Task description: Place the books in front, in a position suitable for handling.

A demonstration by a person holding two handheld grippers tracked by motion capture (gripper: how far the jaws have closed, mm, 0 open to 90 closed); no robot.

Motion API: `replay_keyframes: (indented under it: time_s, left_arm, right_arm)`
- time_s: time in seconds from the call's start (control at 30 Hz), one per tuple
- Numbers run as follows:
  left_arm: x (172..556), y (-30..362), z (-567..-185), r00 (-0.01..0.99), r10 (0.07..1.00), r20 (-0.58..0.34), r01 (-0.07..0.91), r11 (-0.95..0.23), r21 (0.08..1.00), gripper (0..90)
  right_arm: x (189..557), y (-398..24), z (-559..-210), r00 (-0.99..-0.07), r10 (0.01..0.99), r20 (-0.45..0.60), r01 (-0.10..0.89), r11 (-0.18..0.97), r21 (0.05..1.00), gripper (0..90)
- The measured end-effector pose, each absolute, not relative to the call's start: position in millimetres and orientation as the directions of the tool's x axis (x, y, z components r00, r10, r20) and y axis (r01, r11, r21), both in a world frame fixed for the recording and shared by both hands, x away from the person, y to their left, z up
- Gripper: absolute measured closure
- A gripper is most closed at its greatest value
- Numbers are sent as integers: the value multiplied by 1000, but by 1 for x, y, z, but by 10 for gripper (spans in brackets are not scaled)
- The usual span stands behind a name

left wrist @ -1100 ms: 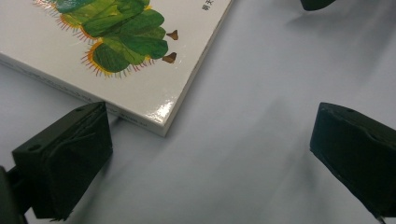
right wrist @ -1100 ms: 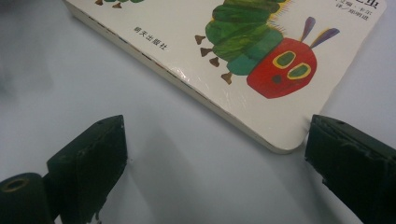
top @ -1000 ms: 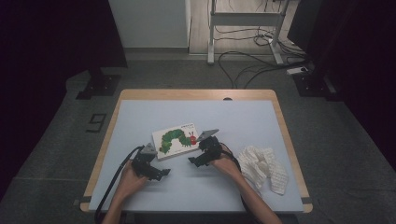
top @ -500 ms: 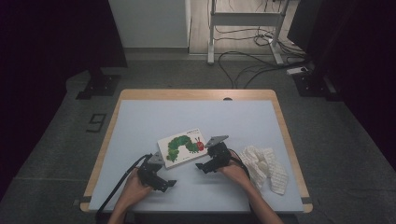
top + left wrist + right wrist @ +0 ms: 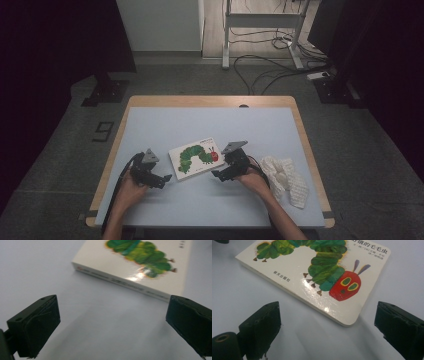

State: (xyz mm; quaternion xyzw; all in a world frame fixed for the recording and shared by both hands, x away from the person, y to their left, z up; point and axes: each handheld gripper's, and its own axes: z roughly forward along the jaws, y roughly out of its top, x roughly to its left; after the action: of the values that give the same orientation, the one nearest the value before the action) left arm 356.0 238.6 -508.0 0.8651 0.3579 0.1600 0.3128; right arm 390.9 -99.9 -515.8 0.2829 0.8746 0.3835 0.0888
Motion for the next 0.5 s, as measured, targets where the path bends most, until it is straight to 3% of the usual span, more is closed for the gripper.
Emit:
replay_keyframes:
  time_s: [0.5]
  left_arm:
    - [371,228,-526,740,673,15,507,-572,645,0]
  right_arm:
    - [410,-102,-515,-805,588,79,458,532,712,70]
